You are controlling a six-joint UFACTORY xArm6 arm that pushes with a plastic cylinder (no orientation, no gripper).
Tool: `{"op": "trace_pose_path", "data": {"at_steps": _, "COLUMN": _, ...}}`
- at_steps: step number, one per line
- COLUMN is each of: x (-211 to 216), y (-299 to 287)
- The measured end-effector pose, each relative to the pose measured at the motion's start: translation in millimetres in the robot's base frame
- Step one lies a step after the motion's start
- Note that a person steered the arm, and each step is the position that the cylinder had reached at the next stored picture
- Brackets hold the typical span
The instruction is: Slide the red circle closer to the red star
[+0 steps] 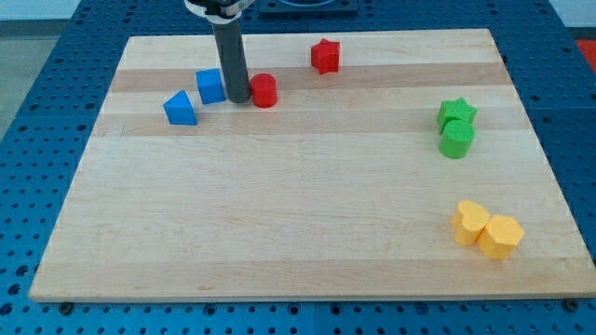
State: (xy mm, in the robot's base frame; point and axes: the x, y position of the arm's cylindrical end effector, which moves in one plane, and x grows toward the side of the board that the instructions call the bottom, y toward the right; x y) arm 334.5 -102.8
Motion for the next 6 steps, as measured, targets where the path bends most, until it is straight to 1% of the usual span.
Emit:
{"op": "trace_pose_path", "data": {"at_steps": 1, "x": 3.0, "y": 0.3}}
{"op": "trace_pose_path", "data": {"at_steps": 2, "x": 19.0, "y": 2.6}}
{"op": "trace_pose_path", "data": {"at_steps": 4, "x": 19.3, "y": 4.1}}
{"op": "trace_pose_path", "data": {"at_steps": 6, "x": -17.7, "y": 29.4}}
